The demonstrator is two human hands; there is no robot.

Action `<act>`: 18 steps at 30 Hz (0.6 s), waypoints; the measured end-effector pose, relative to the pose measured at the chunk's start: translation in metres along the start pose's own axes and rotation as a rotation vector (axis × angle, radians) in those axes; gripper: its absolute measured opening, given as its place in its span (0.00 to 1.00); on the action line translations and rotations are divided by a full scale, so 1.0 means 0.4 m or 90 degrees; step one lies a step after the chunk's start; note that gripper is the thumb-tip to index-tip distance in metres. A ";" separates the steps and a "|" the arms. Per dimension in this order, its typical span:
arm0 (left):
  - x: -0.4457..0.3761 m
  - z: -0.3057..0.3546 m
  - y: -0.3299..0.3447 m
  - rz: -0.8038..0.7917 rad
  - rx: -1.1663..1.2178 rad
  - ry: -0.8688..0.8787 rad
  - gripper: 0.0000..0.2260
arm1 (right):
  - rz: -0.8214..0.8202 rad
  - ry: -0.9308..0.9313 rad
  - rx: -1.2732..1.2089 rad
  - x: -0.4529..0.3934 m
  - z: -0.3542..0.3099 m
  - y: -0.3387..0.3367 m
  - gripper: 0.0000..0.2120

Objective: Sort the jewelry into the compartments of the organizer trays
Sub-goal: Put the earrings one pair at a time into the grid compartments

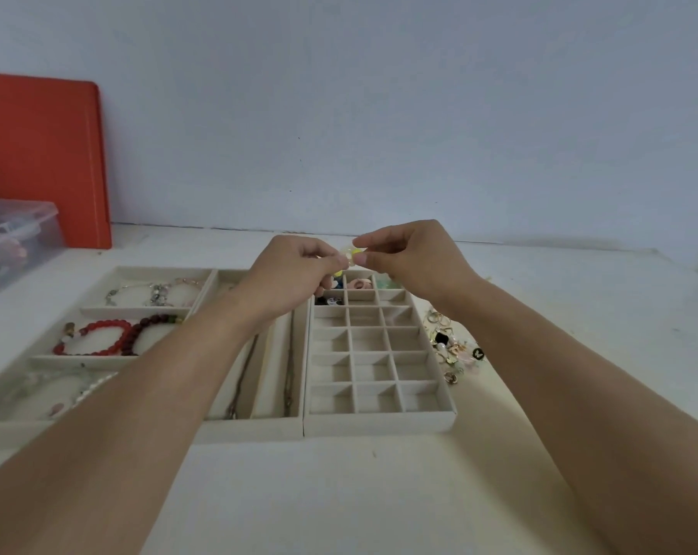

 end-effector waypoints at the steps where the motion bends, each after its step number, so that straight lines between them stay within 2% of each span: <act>1: 0.000 0.000 0.001 -0.004 -0.002 -0.002 0.07 | 0.001 0.010 -0.014 -0.001 0.003 0.001 0.06; 5: 0.002 -0.004 0.002 -0.013 -0.011 -0.011 0.07 | -0.003 0.015 -0.027 -0.001 0.009 0.006 0.06; 11: 0.005 -0.003 0.002 -0.034 -0.037 -0.006 0.08 | 0.008 -0.008 0.037 -0.001 0.006 0.007 0.05; 15: 0.000 -0.004 -0.011 0.002 -0.049 0.001 0.05 | 0.035 -0.050 0.175 -0.015 0.015 -0.011 0.06; 18: -0.004 -0.004 -0.020 0.032 -0.043 0.004 0.05 | 0.007 -0.089 0.308 -0.020 0.024 -0.007 0.07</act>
Point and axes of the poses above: each hand's wrist, its own x-axis away from the middle knuckle, its own y-axis out of the palm, z = x × y, the point moved 3 cm from there along -x, towards the middle knuckle, and after that the axes turned 13 degrees about x, right-handed, at the moved point
